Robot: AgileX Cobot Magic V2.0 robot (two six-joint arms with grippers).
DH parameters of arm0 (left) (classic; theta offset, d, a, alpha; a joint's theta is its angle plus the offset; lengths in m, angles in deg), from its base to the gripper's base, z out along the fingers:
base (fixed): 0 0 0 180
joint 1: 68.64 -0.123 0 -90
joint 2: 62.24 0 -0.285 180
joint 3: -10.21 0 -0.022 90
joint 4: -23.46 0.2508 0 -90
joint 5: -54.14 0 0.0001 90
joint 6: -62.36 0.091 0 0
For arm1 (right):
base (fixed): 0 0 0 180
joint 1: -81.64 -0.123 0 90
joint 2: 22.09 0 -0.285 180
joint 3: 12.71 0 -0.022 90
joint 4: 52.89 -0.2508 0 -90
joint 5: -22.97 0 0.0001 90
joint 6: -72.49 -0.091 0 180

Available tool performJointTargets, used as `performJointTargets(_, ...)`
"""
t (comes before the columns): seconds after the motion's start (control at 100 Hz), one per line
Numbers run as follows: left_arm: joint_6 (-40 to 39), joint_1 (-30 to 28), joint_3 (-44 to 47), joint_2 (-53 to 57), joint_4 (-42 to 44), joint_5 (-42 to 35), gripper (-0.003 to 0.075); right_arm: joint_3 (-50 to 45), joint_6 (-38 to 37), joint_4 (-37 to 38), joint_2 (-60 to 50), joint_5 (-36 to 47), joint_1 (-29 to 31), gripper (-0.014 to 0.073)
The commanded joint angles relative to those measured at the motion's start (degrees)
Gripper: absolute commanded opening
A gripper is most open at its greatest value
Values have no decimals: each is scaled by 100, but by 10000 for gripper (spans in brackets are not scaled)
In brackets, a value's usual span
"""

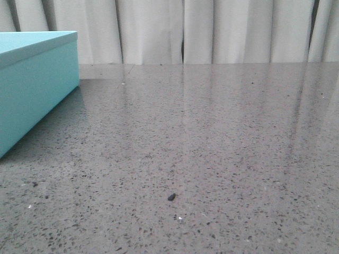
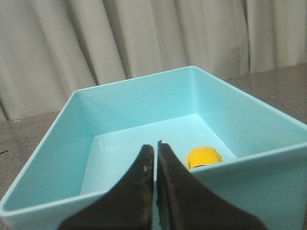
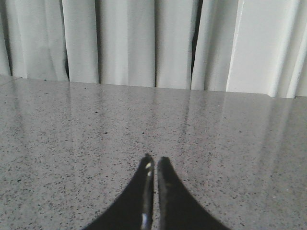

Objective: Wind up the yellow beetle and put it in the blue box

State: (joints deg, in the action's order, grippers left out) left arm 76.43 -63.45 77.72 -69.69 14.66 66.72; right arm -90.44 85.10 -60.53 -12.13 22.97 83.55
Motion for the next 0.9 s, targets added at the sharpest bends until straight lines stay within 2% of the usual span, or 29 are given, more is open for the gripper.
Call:
performJointTargets(0.0,-1521,-13,238,165,946,-909,-20,157,58,62,75,487,-26,-50)
performJointTargets(0.07,-2234,-13,549,165,1389,-906,-20,157,58,62,75,487,-26,-50)
performJointTargets(0.21,-2359,-13,1210,165,1418,-897,-20,157,58,62,75,487,-26,-50)
performJointTargets(0.27,-2388,-13,1166,165,1408,-61,-20,157,58,62,75,487,-26,-50)
performJointTargets(0.36,-2520,-13,1201,165,1447,495,-20,157,58,62,75,487,-26,-50)
performJointTargets(0.89,-2535,-13,1190,165,1543,444,-20,157,58,62,75,487,-26,-50)
